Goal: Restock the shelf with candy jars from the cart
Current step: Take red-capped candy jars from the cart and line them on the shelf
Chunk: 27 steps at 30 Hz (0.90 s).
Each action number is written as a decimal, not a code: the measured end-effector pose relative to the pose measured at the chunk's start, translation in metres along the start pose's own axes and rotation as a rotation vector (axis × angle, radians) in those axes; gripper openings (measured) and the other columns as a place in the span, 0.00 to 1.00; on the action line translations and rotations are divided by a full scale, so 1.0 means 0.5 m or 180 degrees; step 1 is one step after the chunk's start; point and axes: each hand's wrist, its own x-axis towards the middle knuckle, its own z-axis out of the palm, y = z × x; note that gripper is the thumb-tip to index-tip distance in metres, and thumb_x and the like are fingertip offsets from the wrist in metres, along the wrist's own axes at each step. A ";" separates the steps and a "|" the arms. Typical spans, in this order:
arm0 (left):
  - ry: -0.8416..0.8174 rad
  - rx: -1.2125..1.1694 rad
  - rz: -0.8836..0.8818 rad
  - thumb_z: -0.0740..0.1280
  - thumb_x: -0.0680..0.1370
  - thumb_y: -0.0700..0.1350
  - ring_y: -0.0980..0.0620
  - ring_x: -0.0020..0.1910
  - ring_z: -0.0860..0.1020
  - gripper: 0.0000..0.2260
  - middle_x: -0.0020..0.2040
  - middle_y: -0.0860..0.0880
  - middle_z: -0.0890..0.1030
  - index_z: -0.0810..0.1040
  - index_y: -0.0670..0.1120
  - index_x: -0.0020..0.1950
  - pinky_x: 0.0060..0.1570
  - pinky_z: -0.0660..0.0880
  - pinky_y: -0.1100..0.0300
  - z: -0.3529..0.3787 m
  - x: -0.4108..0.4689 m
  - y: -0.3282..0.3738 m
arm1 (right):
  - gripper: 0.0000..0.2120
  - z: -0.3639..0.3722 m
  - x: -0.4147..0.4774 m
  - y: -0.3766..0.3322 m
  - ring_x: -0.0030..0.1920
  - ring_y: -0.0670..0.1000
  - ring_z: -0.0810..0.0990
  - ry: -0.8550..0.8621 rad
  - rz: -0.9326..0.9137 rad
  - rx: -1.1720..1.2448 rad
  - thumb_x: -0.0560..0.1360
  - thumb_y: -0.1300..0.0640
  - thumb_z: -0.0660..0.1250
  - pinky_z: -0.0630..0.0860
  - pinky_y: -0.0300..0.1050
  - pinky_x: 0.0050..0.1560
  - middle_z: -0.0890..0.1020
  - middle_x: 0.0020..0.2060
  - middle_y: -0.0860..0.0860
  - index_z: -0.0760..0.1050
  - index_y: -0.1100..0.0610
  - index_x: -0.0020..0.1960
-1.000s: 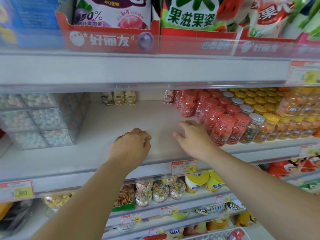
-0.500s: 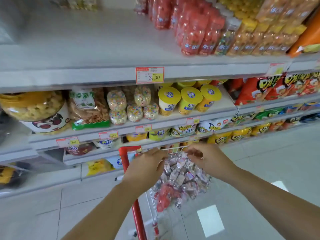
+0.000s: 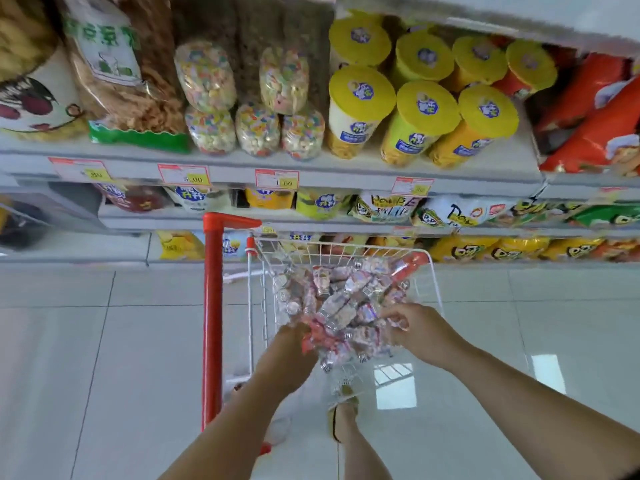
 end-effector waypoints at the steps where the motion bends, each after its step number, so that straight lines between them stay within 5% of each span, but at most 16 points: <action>1: 0.0119 -0.0209 -0.0190 0.66 0.79 0.42 0.52 0.52 0.78 0.16 0.62 0.47 0.79 0.75 0.46 0.67 0.52 0.74 0.62 0.023 0.023 -0.003 | 0.18 -0.010 0.025 0.023 0.58 0.49 0.79 -0.0016 0.0043 0.0009 0.77 0.52 0.69 0.76 0.45 0.58 0.80 0.60 0.48 0.76 0.52 0.66; 3: 0.0256 -0.0607 -0.0590 0.67 0.79 0.40 0.48 0.51 0.80 0.15 0.62 0.45 0.80 0.75 0.46 0.66 0.53 0.78 0.54 0.068 0.069 -0.016 | 0.19 -0.038 0.081 0.057 0.57 0.50 0.79 0.0021 0.0215 0.0220 0.77 0.54 0.69 0.76 0.43 0.52 0.79 0.60 0.49 0.73 0.52 0.67; 6: 0.0373 -0.0779 -0.1201 0.65 0.81 0.43 0.42 0.65 0.74 0.21 0.70 0.42 0.72 0.68 0.45 0.73 0.62 0.74 0.50 0.135 0.130 -0.039 | 0.12 -0.062 0.159 0.085 0.46 0.52 0.82 0.0193 0.0818 0.1361 0.77 0.56 0.70 0.77 0.39 0.37 0.79 0.53 0.54 0.73 0.54 0.57; 9: 0.0641 -0.1222 -0.1638 0.60 0.83 0.45 0.45 0.69 0.70 0.19 0.72 0.44 0.69 0.67 0.47 0.74 0.65 0.67 0.54 0.193 0.174 -0.057 | 0.07 -0.039 0.232 0.107 0.43 0.57 0.81 0.0400 0.1553 0.2514 0.76 0.56 0.71 0.80 0.49 0.42 0.76 0.42 0.57 0.74 0.57 0.46; 13: 0.0723 -0.1887 -0.2060 0.69 0.74 0.58 0.40 0.53 0.77 0.28 0.64 0.40 0.71 0.70 0.51 0.71 0.58 0.75 0.50 0.233 0.215 -0.079 | 0.21 0.001 0.318 0.129 0.47 0.54 0.77 0.0734 0.2091 0.3077 0.72 0.45 0.72 0.79 0.53 0.55 0.76 0.46 0.55 0.74 0.58 0.57; 16: 0.0763 -0.2237 -0.2195 0.67 0.65 0.69 0.41 0.54 0.76 0.37 0.67 0.41 0.69 0.68 0.55 0.71 0.59 0.75 0.47 0.249 0.241 -0.093 | 0.24 0.019 0.368 0.126 0.49 0.53 0.78 0.1077 0.2205 0.3332 0.69 0.41 0.72 0.77 0.52 0.57 0.78 0.47 0.53 0.74 0.55 0.57; 18: 0.0802 -0.2307 -0.2296 0.63 0.60 0.72 0.40 0.56 0.75 0.40 0.66 0.41 0.71 0.68 0.58 0.70 0.58 0.77 0.40 0.254 0.260 -0.098 | 0.20 0.028 0.389 0.120 0.42 0.50 0.75 0.1271 0.2191 0.3294 0.73 0.42 0.68 0.75 0.46 0.48 0.77 0.43 0.51 0.74 0.57 0.56; 22: 0.0796 -0.2473 -0.2590 0.63 0.58 0.72 0.40 0.59 0.73 0.41 0.64 0.42 0.71 0.67 0.59 0.69 0.59 0.75 0.39 0.261 0.287 -0.113 | 0.21 0.041 0.402 0.116 0.35 0.45 0.71 0.1532 0.2172 0.3031 0.80 0.43 0.62 0.74 0.46 0.40 0.72 0.40 0.48 0.71 0.62 0.57; 24: 0.0787 -0.2527 -0.2634 0.64 0.60 0.71 0.41 0.61 0.72 0.38 0.60 0.43 0.74 0.68 0.58 0.68 0.61 0.74 0.40 0.263 0.294 -0.118 | 0.23 0.055 0.386 0.113 0.33 0.45 0.71 0.1753 0.2185 0.3089 0.79 0.42 0.63 0.69 0.42 0.32 0.74 0.39 0.48 0.72 0.61 0.60; 27: 0.0810 -0.2576 -0.2622 0.65 0.62 0.66 0.41 0.63 0.71 0.36 0.55 0.46 0.76 0.67 0.58 0.69 0.63 0.73 0.41 0.265 0.298 -0.118 | 0.22 0.086 0.347 0.111 0.36 0.48 0.75 0.2095 0.2145 0.3286 0.76 0.41 0.66 0.66 0.41 0.32 0.80 0.43 0.50 0.74 0.58 0.59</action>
